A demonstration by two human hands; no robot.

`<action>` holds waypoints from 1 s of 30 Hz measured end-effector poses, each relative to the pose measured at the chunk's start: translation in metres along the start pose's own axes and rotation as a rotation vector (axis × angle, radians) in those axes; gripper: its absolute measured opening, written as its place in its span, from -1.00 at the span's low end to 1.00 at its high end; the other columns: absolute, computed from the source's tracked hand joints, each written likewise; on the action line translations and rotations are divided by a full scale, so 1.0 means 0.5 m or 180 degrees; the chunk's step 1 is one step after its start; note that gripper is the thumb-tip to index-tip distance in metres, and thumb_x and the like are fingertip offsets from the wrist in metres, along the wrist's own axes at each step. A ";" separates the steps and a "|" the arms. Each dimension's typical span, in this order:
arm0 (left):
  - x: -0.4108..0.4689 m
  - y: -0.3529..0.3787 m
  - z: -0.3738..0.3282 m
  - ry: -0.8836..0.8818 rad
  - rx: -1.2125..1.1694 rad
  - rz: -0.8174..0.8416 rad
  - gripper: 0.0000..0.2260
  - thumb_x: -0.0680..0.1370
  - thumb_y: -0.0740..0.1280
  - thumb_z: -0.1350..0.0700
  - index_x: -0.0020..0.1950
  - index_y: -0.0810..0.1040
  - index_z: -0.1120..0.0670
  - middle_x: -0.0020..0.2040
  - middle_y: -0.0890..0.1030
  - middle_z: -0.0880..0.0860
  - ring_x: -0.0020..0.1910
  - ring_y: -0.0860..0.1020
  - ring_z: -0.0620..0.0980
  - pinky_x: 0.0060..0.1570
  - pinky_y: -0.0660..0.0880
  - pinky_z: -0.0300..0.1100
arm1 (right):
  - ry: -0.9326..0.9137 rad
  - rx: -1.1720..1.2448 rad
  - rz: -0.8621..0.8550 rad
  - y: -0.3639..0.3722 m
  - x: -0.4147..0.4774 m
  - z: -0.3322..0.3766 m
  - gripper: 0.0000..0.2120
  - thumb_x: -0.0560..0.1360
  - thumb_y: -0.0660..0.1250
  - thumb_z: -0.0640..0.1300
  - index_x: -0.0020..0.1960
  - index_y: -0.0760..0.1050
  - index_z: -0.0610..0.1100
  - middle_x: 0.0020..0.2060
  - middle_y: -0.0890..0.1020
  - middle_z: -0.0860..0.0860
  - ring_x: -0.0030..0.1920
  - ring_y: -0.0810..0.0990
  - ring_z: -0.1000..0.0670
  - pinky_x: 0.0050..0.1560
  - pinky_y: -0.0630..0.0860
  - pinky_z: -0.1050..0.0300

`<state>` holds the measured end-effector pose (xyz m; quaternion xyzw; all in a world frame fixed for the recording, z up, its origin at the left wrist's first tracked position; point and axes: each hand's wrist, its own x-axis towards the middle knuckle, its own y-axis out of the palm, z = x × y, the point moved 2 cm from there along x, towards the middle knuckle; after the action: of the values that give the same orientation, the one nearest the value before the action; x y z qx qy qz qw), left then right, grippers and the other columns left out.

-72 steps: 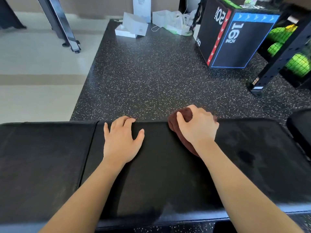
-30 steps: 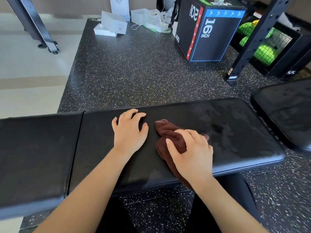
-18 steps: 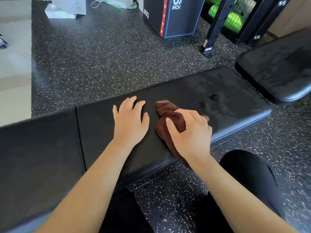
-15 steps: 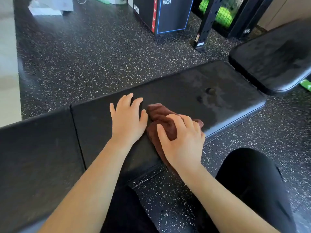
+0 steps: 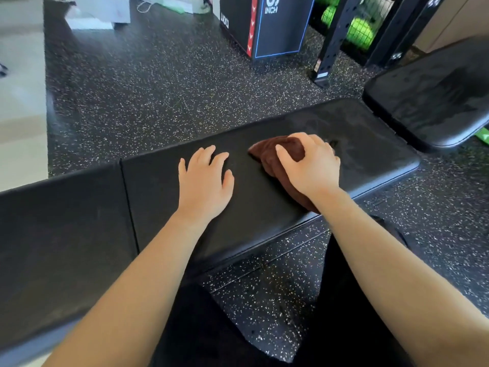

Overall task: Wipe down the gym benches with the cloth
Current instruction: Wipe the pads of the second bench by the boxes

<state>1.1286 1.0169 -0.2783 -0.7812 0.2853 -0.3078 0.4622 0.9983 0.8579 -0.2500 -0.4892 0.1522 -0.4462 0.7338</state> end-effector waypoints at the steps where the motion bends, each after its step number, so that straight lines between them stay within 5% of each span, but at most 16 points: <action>1: 0.000 -0.001 -0.001 -0.0003 -0.0006 -0.0015 -0.64 0.55 0.20 0.05 0.34 0.41 0.04 0.42 0.34 0.08 0.44 0.21 0.07 0.37 0.04 0.21 | -0.0068 0.0010 0.0019 0.001 0.013 -0.005 -0.66 0.49 0.21 0.26 0.15 0.48 0.12 0.15 0.56 0.04 0.16 0.47 -0.15 0.18 0.35 -0.13; 9: -0.001 0.001 -0.021 -0.0335 0.0036 -0.0188 -0.62 0.48 0.16 -0.01 0.25 0.51 0.03 0.34 0.44 0.06 0.34 0.38 0.07 0.31 0.22 0.24 | -0.0595 0.0060 0.0375 0.011 0.119 -0.031 -0.62 0.49 0.19 0.27 0.18 0.47 0.08 0.13 0.55 -0.01 0.14 0.48 -0.18 0.12 0.37 -0.12; 15: 0.018 0.045 -0.127 -0.1209 0.0133 -0.0260 -0.68 0.53 0.27 0.00 0.28 0.47 -0.04 0.40 0.36 0.02 0.40 0.25 0.03 0.37 0.05 0.20 | -0.0979 0.0282 0.0715 -0.027 0.072 -0.103 -0.62 0.49 0.17 0.29 0.19 0.46 0.12 0.15 0.52 0.10 0.18 0.44 -0.06 0.10 0.31 -0.09; 30: 0.026 0.069 -0.188 -0.1366 0.0413 -0.0459 -0.56 0.47 0.09 -0.14 0.26 0.49 -0.03 0.34 0.43 0.04 0.32 0.37 0.05 0.33 0.24 0.11 | -0.1282 0.0234 0.0792 0.015 0.230 -0.104 -0.61 0.51 0.15 0.27 0.22 0.45 0.11 0.18 0.53 0.05 0.18 0.45 -0.09 0.15 0.34 -0.16</action>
<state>1.0615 0.9416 -0.2705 -0.8157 0.1036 -0.1845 0.5383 1.0319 0.7361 -0.2567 -0.5188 0.0456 -0.2510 0.8159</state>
